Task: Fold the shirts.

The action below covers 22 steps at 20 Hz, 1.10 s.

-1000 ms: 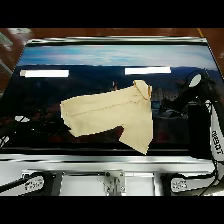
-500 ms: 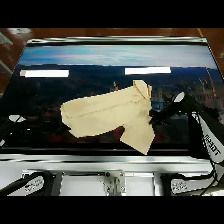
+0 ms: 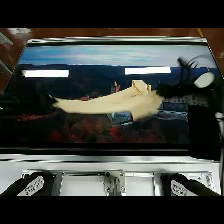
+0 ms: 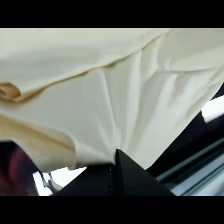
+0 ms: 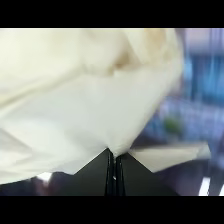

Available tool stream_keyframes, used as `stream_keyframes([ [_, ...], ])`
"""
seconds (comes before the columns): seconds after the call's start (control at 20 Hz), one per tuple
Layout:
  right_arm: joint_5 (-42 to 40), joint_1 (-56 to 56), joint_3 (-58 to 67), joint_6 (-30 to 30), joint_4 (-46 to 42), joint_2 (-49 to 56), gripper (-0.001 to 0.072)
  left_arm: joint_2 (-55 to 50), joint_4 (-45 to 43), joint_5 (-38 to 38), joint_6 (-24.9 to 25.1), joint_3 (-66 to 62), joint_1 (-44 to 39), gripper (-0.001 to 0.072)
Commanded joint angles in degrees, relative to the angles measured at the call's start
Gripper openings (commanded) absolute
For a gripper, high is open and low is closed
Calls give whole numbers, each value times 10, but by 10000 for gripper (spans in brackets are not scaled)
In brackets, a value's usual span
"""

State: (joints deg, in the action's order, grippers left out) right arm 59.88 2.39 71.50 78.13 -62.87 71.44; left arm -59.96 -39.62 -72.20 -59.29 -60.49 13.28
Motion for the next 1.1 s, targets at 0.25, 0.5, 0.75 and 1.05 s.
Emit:
stream_keyframes([
  [0.25,-196,0,263,-96,-91,-351,59,150,-141,47,-47,-534,0,32],
  [0.5,-76,0,284,-22,-122,-423,59,187,-161,0,-135,-566,0,32],
  [0.75,94,-1,283,11,-201,-387,59,186,-268,-153,-151,-493,0,32],
  [1.05,193,-1,195,66,-171,-209,59,154,-279,-138,-151,-197,0,32],
])
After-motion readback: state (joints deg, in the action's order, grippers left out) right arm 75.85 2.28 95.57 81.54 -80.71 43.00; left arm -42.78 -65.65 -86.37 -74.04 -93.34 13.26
